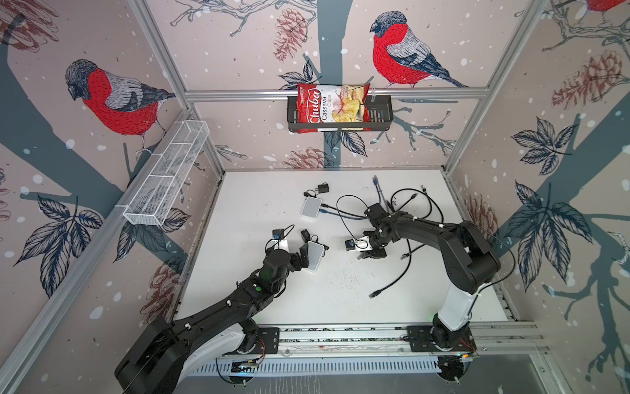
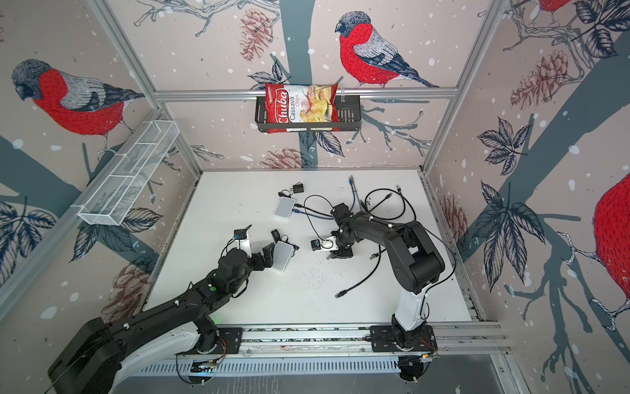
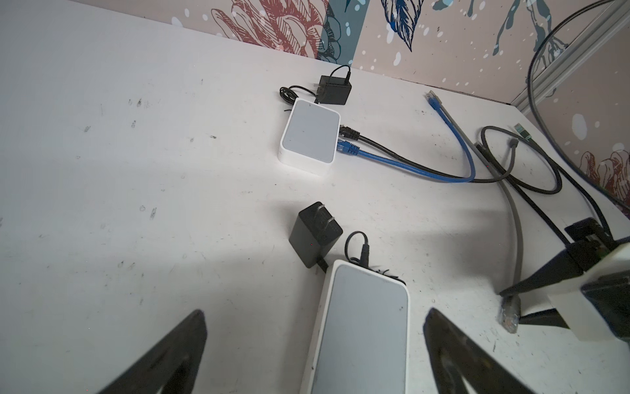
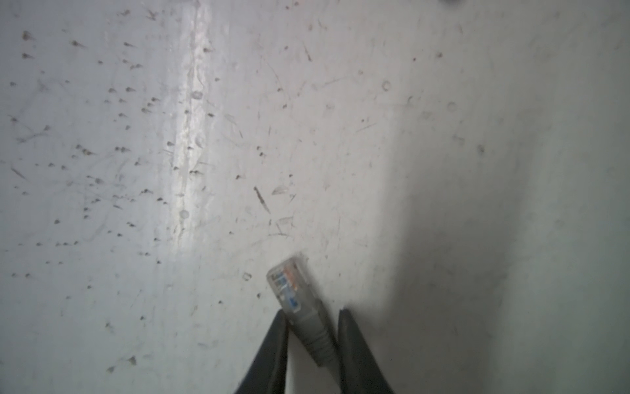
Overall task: Insert the plug into the switch port
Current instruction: 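Grasp the grey ethernet cable's plug with the right gripper while left holds the switch, then carry the ethernet plug with the right gripper toward the switch's port side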
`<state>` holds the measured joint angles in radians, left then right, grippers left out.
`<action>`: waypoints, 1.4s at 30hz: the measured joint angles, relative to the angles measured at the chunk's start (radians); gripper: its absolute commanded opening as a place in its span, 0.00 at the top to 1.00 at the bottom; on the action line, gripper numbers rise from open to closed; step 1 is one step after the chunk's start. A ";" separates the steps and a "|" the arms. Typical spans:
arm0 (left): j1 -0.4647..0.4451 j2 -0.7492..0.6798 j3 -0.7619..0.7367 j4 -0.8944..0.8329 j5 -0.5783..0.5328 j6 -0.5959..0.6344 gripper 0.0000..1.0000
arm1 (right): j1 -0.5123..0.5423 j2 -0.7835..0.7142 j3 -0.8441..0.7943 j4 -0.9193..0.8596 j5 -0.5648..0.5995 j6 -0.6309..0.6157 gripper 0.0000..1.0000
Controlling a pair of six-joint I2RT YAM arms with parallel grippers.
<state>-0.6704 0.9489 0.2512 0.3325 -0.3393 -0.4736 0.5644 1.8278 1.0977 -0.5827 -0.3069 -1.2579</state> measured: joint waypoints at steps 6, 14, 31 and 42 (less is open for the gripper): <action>0.009 0.013 -0.002 0.000 0.023 -0.008 0.02 | 0.003 0.004 0.008 -0.009 0.002 0.001 0.89; 0.024 0.105 0.025 0.002 0.047 -0.020 0.02 | 0.041 -0.001 0.011 0.024 0.011 0.067 0.99; 0.025 0.276 0.134 -0.054 0.182 0.065 0.03 | 0.233 -0.059 -0.103 0.394 0.028 0.692 0.99; -0.061 0.255 0.130 -0.133 0.212 0.081 0.03 | 0.283 0.000 -0.088 0.494 0.098 0.903 0.99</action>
<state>-0.7315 1.2041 0.3809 0.1997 -0.1272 -0.3923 0.8471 1.8282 1.0100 -0.0887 -0.2092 -0.3553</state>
